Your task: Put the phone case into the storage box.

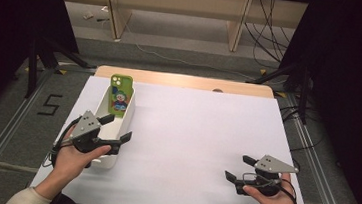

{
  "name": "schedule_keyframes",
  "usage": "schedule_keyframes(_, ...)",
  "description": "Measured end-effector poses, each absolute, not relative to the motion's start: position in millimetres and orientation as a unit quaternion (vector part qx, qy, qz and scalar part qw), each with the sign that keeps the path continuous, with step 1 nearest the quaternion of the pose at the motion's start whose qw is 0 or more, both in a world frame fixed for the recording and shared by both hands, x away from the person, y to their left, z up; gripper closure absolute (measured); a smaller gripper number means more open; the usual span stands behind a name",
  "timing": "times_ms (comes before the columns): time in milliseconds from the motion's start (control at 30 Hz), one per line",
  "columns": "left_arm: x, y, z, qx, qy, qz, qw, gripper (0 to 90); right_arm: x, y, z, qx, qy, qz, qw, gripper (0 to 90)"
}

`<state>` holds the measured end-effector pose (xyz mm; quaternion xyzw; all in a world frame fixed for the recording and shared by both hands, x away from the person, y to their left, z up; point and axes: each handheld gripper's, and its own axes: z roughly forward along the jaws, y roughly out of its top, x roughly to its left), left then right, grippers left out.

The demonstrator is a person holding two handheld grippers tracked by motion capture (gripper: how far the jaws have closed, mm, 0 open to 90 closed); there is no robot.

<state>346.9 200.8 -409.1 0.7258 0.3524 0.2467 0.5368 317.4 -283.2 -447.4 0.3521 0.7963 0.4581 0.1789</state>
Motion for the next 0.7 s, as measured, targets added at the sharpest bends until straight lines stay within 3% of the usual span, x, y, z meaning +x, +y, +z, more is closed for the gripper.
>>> schedule_keyframes(700, 346.8, 199.2, -411.7, 0.724, 0.353, 0.244, 0.54, 15.7, 317.8, -284.6, -447.2, 0.351, 0.795, 0.46, 0.18, 16.4)
